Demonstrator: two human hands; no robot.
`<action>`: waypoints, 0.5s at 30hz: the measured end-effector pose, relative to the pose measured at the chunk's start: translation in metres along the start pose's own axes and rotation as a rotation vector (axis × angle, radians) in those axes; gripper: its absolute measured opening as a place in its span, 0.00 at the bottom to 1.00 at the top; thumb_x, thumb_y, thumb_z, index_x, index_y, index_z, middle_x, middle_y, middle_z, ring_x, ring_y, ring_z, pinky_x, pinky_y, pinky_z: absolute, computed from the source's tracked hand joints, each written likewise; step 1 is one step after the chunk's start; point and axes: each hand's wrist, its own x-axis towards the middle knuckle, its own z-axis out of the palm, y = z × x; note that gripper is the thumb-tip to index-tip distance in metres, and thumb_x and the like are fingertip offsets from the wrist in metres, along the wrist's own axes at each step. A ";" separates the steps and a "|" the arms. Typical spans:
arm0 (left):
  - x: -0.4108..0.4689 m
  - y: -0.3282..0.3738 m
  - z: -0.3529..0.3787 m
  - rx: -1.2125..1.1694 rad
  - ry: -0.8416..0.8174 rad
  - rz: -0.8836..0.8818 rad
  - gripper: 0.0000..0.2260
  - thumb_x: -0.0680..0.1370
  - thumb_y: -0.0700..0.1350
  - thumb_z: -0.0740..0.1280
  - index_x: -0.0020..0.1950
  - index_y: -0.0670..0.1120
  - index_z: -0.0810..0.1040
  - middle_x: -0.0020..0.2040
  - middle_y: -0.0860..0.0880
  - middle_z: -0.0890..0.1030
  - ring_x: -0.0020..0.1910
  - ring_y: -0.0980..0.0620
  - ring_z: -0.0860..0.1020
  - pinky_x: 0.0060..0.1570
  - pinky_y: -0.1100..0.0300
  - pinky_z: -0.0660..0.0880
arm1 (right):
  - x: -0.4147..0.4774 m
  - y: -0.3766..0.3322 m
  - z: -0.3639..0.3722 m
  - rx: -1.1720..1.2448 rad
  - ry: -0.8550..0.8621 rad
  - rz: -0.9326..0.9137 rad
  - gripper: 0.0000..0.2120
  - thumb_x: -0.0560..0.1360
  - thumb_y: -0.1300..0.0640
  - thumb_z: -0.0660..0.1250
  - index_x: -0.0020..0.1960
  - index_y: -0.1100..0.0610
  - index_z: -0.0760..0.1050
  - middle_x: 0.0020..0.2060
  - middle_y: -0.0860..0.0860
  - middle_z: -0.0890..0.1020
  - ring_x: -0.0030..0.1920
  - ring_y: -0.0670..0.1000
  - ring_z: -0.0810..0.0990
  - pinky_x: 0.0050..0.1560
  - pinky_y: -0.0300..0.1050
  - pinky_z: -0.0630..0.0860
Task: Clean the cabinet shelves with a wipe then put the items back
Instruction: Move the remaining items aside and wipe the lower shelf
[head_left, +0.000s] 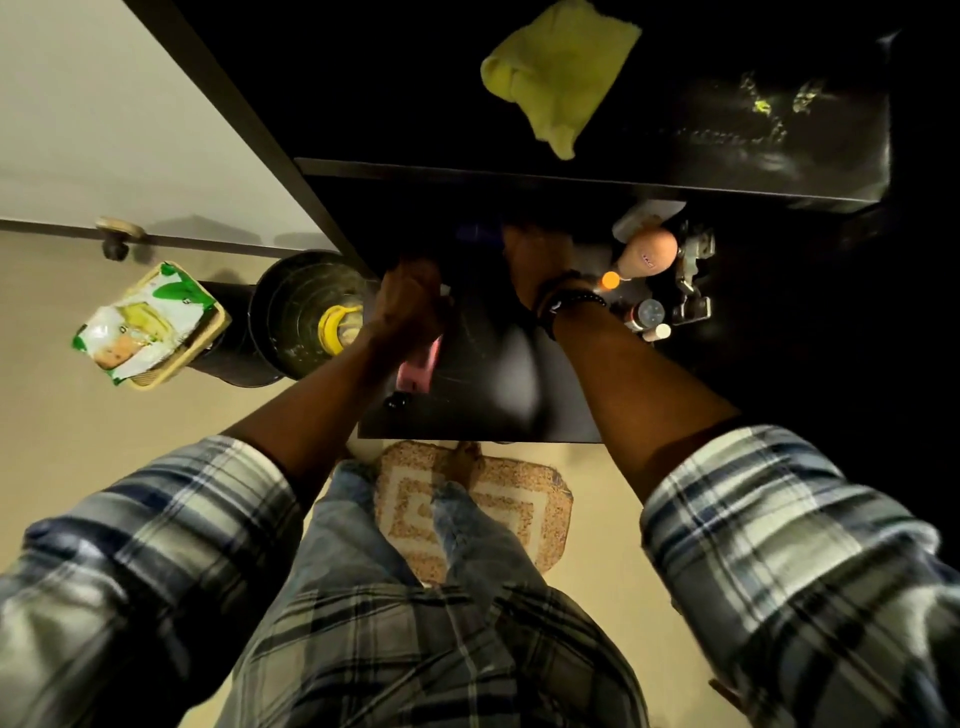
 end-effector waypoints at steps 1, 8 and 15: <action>0.000 0.004 0.001 -0.017 0.000 -0.036 0.13 0.77 0.45 0.66 0.58 0.40 0.75 0.58 0.42 0.76 0.56 0.44 0.76 0.47 0.58 0.72 | 0.000 0.001 -0.001 -0.009 -0.020 -0.006 0.19 0.81 0.60 0.54 0.71 0.61 0.63 0.68 0.61 0.69 0.68 0.61 0.68 0.66 0.56 0.65; 0.001 0.043 -0.009 -0.148 0.115 -0.002 0.13 0.76 0.44 0.67 0.60 0.41 0.76 0.59 0.43 0.76 0.59 0.46 0.75 0.47 0.68 0.66 | -0.016 0.016 -0.023 0.155 0.035 0.026 0.22 0.80 0.53 0.58 0.71 0.59 0.63 0.64 0.61 0.74 0.63 0.63 0.74 0.60 0.55 0.72; 0.008 0.098 -0.041 -0.206 0.259 0.129 0.21 0.72 0.52 0.67 0.57 0.38 0.79 0.56 0.37 0.80 0.56 0.39 0.77 0.55 0.55 0.71 | -0.040 0.053 -0.054 0.172 0.076 0.167 0.20 0.79 0.48 0.59 0.66 0.59 0.71 0.63 0.61 0.76 0.62 0.62 0.74 0.59 0.51 0.71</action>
